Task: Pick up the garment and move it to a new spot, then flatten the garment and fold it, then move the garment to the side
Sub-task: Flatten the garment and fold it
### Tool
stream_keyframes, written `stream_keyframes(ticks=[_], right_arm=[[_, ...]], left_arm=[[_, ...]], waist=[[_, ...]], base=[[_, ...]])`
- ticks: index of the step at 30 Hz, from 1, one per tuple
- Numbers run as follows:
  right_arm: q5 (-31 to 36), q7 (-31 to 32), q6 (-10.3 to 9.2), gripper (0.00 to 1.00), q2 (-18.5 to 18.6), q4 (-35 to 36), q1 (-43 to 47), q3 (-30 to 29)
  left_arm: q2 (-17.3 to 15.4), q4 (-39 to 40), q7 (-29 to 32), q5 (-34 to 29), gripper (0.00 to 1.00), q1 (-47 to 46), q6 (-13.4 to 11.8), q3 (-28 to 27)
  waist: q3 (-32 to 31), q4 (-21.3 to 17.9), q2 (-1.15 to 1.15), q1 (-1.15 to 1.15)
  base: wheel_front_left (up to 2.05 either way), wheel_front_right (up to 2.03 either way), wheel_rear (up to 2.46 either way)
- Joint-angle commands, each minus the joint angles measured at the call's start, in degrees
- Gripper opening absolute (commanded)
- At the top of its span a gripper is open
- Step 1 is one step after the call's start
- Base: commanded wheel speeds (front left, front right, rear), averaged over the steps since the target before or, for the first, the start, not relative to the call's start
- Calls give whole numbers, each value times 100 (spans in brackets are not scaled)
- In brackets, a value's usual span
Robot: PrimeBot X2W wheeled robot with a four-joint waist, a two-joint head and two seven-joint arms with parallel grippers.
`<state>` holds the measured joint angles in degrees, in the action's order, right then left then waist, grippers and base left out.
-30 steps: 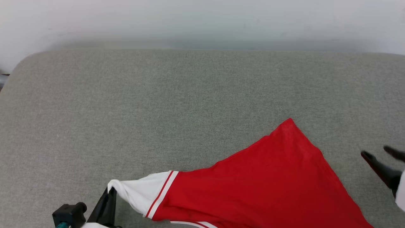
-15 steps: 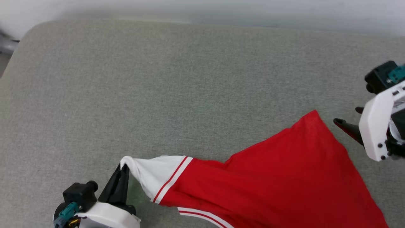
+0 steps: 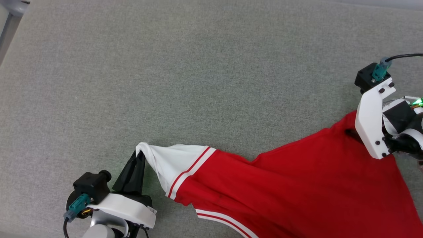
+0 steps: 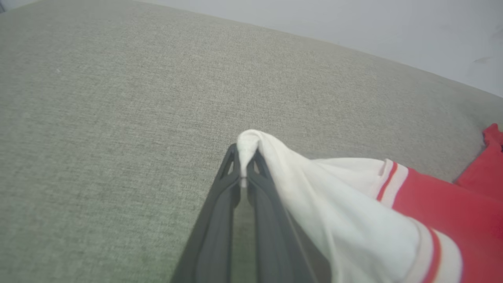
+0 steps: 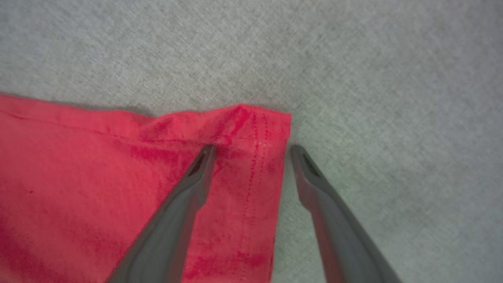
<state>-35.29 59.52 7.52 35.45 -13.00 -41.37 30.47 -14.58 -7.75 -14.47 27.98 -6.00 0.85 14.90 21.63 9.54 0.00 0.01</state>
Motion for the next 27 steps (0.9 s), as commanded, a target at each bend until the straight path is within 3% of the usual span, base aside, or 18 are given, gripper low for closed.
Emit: stream_keyframes(ticks=[1,10,11,12,19,27], right_arm=[[4,-20,-6,100,25,-80,-114,89],[-232,-162,-5,100,-66,-857,169,1043],[-232,-273,-5,46,-75,-876,132,1103],[-254,-339,-5,0,-73,-909,98,1162],[-441,-959,-6,0,-28,-1027,-338,1364],[-933,-2041,-6,0,-55,-970,-449,1207]], left_arm=[[7,-12,-36,-7,0,-74,25,-16],[77,-106,-69,-58,0,-182,94,-80],[83,-109,-71,-56,0,-180,95,-95],[89,-118,-73,-59,0,-172,97,-105],[42,-187,-78,-105,0,-27,101,-152],[-120,-66,-28,-171,0,129,45,-162]], waist=[[100,47,0,-1],[237,82,0,-1],[234,71,0,-1],[218,58,0,-1],[-66,-125,0,-1],[-670,-352,0,-1]], base=[[0,0,0],[0,0,0],[0,0,0],[0,0,0],[0,0,0],[0,0,0]])
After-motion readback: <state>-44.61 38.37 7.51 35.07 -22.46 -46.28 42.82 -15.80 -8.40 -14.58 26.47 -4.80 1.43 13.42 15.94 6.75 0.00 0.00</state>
